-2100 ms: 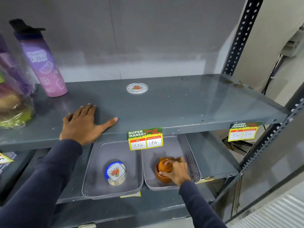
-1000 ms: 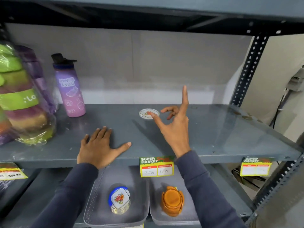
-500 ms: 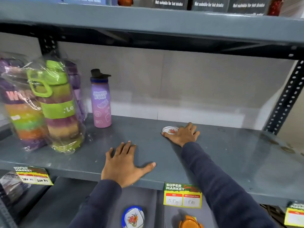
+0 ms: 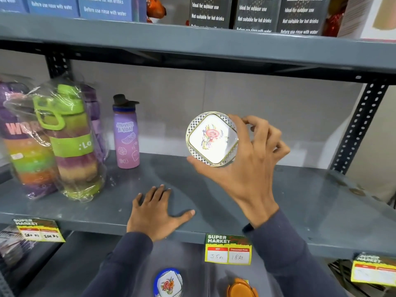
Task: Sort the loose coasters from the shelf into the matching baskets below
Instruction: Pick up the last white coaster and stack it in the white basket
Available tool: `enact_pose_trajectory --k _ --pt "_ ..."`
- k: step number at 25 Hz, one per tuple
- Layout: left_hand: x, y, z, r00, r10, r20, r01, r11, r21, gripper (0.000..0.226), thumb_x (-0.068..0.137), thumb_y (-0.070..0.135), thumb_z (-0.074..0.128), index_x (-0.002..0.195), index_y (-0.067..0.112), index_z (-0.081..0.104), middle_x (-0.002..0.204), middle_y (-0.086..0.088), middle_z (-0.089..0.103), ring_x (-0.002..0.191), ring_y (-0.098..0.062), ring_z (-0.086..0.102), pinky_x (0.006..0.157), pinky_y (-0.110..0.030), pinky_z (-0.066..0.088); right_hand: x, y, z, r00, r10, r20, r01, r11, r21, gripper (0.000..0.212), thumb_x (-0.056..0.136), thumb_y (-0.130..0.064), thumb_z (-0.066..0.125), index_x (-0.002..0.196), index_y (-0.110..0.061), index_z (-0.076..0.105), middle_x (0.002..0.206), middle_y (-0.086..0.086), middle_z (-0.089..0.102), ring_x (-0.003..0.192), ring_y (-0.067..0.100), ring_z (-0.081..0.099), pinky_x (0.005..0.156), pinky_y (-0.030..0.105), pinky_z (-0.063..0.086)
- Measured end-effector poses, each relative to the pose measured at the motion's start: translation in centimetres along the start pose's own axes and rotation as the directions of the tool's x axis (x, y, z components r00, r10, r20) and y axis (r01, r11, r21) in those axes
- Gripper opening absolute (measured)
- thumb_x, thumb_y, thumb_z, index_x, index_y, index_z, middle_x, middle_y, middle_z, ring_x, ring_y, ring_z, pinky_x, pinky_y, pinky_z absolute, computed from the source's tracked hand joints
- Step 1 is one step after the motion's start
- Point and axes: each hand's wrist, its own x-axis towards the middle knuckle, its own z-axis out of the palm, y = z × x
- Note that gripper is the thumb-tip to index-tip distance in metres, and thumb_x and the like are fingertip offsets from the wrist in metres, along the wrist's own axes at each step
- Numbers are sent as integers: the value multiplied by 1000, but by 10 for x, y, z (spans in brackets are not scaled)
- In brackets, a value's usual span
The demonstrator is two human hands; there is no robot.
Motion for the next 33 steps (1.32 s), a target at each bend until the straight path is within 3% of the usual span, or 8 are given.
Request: enact_pose_trajectory --k 5,8,10,14,17,19,25,33 --pt "-1 1 -2 1000 -5 14 5 1000 -2 115 67 100 23 158 30 26 170 10 17 156 -12 8 125 -45 6 -21 -13 -48 996 -51 -72 51 999 -4 102 52 -94 63 128 -25 62 126 3 56 121 19 36 90 41 25" --pt "-1 2 -3 1000 -4 -3 4 1000 -18 121 61 102 15 158 30 28 169 9 21 156 -13 11 125 -45 8 -28 -11 -53 993 8 115 -10 1000 9 102 49 -95 62 129 -32 58 122 -4 49 117 17 37 88 33 17" --pt "-5 2 -9 999 14 42 -14 1000 16 131 51 100 6 159 29 26 169 7 20 156 -14 9 124 -46 9 -41 -8 -57 934 14 357 -49 995 87 95 46 -93 60 124 -39 55 113 -13 38 108 10 35 85 29 17" --pt "-4 3 -14 994 20 103 -25 998 53 118 60 86 10 160 25 21 171 3 12 157 -17 6 124 -47 8 -93 -4 -73 567 -123 814 -123 965 232 82 46 -84 66 116 -44 50 103 -16 26 104 2 32 91 30 37" --pt "-2 2 -5 1000 -2 20 2 1000 -5 107 72 95 28 155 27 32 168 5 22 156 -16 13 123 -46 9 -159 -3 -48 300 -143 943 -145 970 193 95 50 -85 67 129 -39 42 112 -14 24 110 12 39 98 36 44" --pt "-2 2 -3 1000 4 31 -4 1000 1 104 75 93 32 155 27 32 168 4 23 156 -17 13 123 -47 9 -210 5 -13 219 -113 969 -204 966 159 101 52 -86 60 139 -39 38 118 -10 27 118 18 42 108 37 40" --pt "0 0 -1 999 0 40 -1 1000 12 108 73 95 29 156 26 30 169 4 21 156 -17 12 124 -49 9 -311 60 108 81 32 996 -149 989 -20 81 74 -69 69 142 -30 49 134 4 41 130 24 38 116 33 32" --pt "1 1 0 1000 16 16 -17 1000 20 108 73 94 31 156 24 32 168 4 23 156 -17 13 123 -49 11 -341 70 173 74 -113 991 1 994 113 77 75 -64 73 138 -27 49 146 4 37 134 28 38 111 36 35"
